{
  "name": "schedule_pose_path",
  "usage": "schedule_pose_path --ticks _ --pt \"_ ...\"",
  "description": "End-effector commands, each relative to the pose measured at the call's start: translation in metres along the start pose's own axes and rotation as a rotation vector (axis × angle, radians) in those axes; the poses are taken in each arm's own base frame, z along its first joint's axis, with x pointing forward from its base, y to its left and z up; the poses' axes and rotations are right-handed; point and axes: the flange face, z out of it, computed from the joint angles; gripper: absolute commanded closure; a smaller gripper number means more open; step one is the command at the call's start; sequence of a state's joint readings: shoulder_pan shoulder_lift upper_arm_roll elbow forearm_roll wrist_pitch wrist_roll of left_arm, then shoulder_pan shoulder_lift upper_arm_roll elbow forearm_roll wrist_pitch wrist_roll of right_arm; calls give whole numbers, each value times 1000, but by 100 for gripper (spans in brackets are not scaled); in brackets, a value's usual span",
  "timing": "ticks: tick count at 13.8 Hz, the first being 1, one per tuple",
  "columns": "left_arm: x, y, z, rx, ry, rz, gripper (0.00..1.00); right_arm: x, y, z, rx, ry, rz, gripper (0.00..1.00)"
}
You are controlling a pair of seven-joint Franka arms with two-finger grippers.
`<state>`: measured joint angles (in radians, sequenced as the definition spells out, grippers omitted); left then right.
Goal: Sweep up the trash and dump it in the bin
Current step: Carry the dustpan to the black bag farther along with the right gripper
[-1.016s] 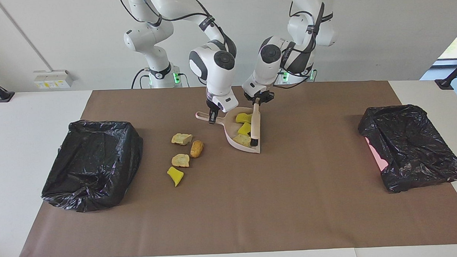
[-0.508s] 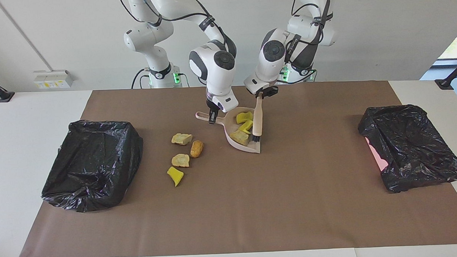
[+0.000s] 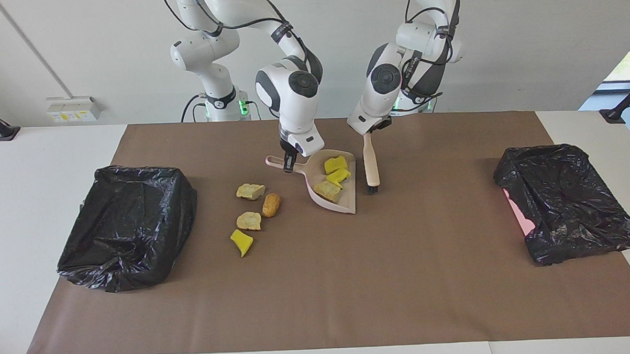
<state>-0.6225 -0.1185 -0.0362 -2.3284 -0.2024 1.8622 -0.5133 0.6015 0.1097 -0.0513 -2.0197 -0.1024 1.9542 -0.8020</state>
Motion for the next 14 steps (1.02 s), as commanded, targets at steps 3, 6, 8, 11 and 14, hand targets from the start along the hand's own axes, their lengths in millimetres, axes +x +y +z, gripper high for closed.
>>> schedule_pose_path --ticks 3,6,8,11,14 --pt "-59 26 17 -6 76 -21 100 -98 25 -66 -12 41 53 100" --pt "-100 62 55 12 121 -50 100 -180 54 -108 -47 87 147 100" --pt "-117 72 62 18 129 -18 100 -244 78 -132 -39 94 251 100" --pt "-137 74 82 36 137 -17 100 -343 110 -121 4 139 345 100" --pt "-138 75 83 -8 94 -59 100 -449 137 -97 2 119 411 100"
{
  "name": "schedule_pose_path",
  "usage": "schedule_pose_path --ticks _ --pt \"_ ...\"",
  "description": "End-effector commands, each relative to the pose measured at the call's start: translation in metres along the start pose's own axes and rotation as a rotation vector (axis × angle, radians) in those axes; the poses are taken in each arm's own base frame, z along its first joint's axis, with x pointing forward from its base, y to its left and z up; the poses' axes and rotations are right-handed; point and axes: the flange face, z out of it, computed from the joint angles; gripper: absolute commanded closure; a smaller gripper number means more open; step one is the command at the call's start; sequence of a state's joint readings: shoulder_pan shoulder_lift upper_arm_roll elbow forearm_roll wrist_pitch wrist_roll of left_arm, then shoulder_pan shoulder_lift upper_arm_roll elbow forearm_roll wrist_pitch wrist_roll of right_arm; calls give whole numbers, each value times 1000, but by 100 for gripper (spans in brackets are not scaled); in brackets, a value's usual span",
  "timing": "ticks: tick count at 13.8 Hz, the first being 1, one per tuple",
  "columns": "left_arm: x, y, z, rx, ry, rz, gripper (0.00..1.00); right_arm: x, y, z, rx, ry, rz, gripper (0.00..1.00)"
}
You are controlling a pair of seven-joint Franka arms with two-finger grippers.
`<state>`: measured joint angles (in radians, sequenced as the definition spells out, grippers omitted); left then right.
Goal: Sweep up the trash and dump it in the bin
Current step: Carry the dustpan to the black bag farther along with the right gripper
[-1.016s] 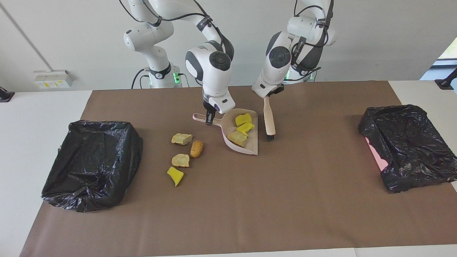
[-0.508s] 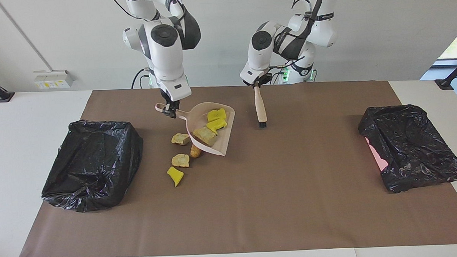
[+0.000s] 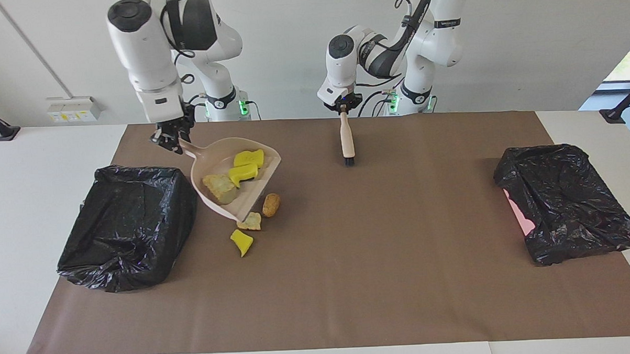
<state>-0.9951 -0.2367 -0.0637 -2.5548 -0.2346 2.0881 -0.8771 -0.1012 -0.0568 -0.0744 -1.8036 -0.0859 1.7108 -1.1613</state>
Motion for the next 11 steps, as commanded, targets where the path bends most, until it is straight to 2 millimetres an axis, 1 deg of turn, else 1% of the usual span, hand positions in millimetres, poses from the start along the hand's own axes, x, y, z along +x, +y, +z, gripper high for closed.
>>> schedule_pose_path --ticks 1,2,3,4,5,6,7,9,10,11 --pt "-7 -8 2 -47 -27 -37 100 -57 68 5 -10 -13 -27 100" --pt "-5 -7 1 -51 -25 -36 84 -74 88 10 -21 -58 -66 100" --pt "-3 -6 1 -55 -24 -37 40 -87 100 12 -35 -109 -93 100" --pt "0 -5 -1 -60 -22 -36 0 -89 107 13 -60 -148 -126 100" --pt "9 -5 -3 -63 -28 -50 0 -90 110 13 -89 -181 -149 100" --pt "29 -5 -13 -82 -26 -75 0 -79 111 11 -123 -237 -193 100" --pt "54 -2 -31 -113 -18 -81 0 -69 110 13 -139 -307 -243 100" --pt "91 6 -71 -166 29 -35 0 -53 109 14 -167 -389 -392 100" --pt "112 4 -89 -171 77 -14 0 -43 107 14 -194 -438 -477 100" --pt "133 4 -111 -168 136 20 0 -36 104 20 -190 -493 -534 100"
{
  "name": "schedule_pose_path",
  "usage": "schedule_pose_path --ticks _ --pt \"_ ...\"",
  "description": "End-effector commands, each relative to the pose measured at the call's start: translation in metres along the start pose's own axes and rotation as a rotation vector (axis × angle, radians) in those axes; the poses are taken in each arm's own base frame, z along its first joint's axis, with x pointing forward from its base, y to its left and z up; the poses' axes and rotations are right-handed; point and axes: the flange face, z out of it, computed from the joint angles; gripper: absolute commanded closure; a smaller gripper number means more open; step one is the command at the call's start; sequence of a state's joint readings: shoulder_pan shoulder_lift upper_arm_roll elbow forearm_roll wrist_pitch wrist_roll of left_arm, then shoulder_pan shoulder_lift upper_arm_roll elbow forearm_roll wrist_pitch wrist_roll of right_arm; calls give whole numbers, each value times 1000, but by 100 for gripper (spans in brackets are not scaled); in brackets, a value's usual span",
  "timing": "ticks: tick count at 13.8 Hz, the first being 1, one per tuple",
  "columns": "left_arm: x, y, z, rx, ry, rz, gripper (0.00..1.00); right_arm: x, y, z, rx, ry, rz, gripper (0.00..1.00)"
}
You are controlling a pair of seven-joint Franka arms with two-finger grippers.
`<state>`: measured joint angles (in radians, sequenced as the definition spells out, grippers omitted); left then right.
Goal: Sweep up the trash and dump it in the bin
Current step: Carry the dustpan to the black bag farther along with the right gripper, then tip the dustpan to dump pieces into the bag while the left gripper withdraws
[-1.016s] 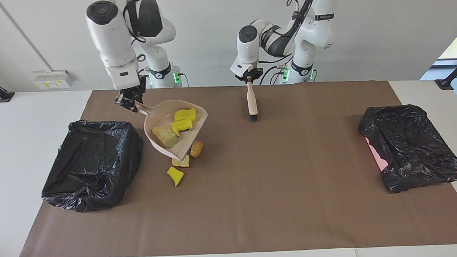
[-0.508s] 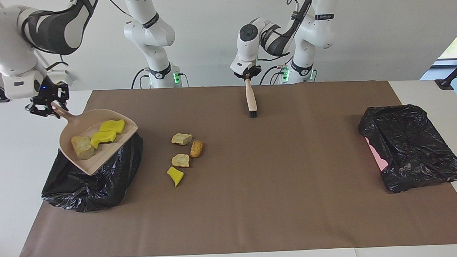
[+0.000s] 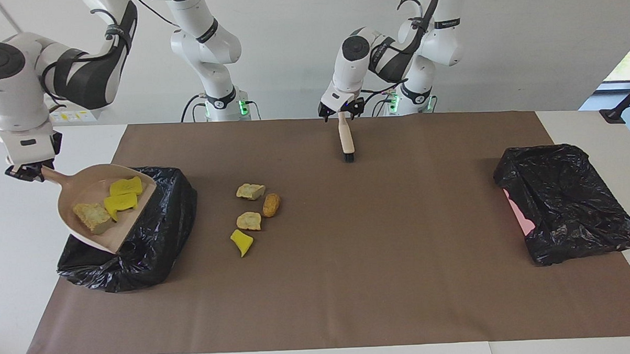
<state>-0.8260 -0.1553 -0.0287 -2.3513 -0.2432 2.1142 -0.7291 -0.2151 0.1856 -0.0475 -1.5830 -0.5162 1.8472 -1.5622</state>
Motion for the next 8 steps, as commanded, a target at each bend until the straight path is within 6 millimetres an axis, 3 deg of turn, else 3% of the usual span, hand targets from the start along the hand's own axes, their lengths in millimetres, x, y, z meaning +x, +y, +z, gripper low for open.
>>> schedule_pose_path --ticks 1,3,5,8 --pt "59 16 -41 4 96 75 0 20 -2 3 -21 -111 -202 100" --pt "92 3 -88 -2 187 153 0 26 2 4 -71 -169 -350 100" --pt "124 -27 -141 -3 207 217 0 32 5 -2 -79 -236 -438 100" --pt "160 -83 -208 107 255 329 0 36 -1 -38 -99 -337 -485 100"
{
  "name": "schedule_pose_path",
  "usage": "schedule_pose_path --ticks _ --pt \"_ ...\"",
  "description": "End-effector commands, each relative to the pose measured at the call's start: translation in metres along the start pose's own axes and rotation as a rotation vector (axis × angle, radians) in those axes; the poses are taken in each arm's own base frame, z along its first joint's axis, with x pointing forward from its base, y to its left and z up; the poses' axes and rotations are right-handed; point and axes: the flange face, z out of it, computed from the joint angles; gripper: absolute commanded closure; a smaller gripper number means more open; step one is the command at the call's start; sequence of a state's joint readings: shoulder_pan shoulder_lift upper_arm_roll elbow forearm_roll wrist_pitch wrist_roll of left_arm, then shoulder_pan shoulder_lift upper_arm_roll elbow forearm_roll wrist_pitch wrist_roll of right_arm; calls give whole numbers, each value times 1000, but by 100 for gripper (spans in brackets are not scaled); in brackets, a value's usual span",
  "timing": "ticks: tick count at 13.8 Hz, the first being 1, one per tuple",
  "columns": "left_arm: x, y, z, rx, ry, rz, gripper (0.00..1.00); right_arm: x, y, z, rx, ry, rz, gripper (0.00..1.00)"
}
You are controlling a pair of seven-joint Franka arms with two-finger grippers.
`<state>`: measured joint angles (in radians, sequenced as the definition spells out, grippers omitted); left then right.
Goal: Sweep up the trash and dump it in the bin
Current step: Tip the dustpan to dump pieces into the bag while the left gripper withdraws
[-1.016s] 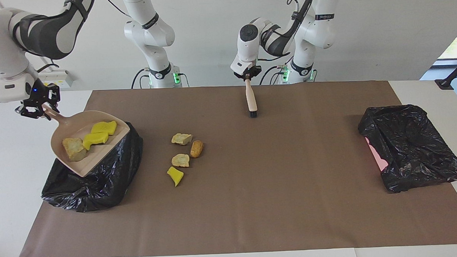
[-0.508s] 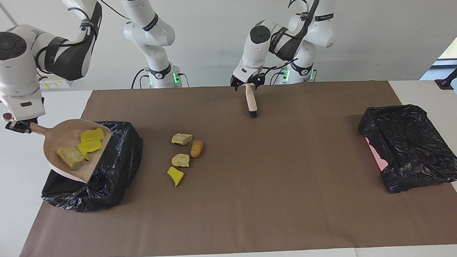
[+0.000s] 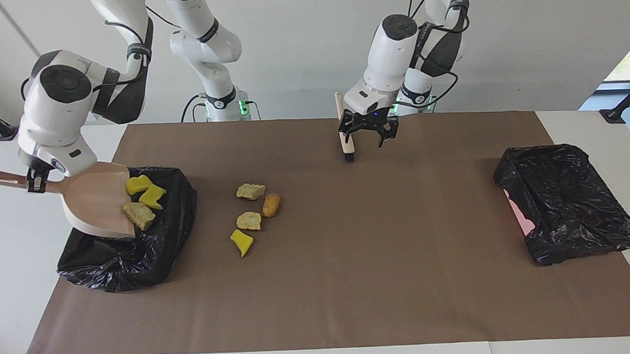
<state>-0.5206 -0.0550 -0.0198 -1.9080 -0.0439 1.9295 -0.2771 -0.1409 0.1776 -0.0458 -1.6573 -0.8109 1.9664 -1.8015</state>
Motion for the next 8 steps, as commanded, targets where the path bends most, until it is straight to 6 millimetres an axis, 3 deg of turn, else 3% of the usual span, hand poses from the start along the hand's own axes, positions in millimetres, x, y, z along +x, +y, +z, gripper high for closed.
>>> schedule_pose_path --ticks 1,3,4,6,8 --pt "28 -49 -45 70 26 87 0 -10 -19 -43 1 -80 -49 100" --pt "34 -83 -85 77 47 112 0 -32 -48 -75 5 -70 47 100" --pt "37 -109 -107 85 57 104 0 -37 -59 -87 2 -57 114 100" --pt "33 -142 -144 93 66 96 0 -24 -69 -120 28 -28 217 100" --pt "26 -158 -159 92 37 84 0 7 -65 -152 46 3 336 100"
